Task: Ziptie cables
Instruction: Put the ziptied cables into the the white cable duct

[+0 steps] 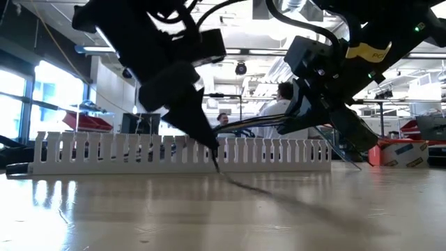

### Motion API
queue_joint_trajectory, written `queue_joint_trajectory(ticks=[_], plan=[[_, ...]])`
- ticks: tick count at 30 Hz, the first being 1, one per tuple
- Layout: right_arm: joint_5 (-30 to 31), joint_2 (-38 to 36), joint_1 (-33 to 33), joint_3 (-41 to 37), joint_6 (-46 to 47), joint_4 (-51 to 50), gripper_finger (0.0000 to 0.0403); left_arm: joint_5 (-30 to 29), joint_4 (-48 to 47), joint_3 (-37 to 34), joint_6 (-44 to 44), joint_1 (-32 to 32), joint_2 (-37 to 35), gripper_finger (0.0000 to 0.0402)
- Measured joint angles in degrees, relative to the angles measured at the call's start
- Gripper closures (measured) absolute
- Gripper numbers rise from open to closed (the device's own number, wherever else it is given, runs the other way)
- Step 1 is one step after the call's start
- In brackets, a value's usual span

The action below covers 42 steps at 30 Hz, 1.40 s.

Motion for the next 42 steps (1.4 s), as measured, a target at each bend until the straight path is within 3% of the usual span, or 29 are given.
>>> queue_joint_trajectory(ticks=[17,24,32,35,39,42], plan=[[-0.88,0.00,-1.63,0.00,-0.33,-1.38,0.0403,-3.65,-0.65,1.61,1.97,-1.34,-4.52,0.0402],[-8.78,-0.04,-5.58,0.02,-0.86,-1.86,0.0403,-3.74,-1.69,-0.67,-1.49,-0.69,-4.20,0.0402],[-13.83,-0.04,-7.52,0.04,-4.39,-2.02,0.0399,-4.39,-0.13,-2.28,-2.58,-0.72,-4.20,0.0402],[-15.24,-0.04,-7.35,0.09,-4.56,-2.10,0.0373,-4.29,0.66,-2.91,-2.62,-0.72,-4.17,0.0402],[-15.76,-0.04,-6.80,0.02,-6.35,-2.78,0.0308,-4.22,1.99,-3.58,-2.64,-0.72,-4.14,0.0402],[-12.64,-0.09,-6.25,0.02,-7.94,-2.70,0.0255,-4.26,2.12,-3.58,-2.56,-0.72,-4.13,0.0402]])
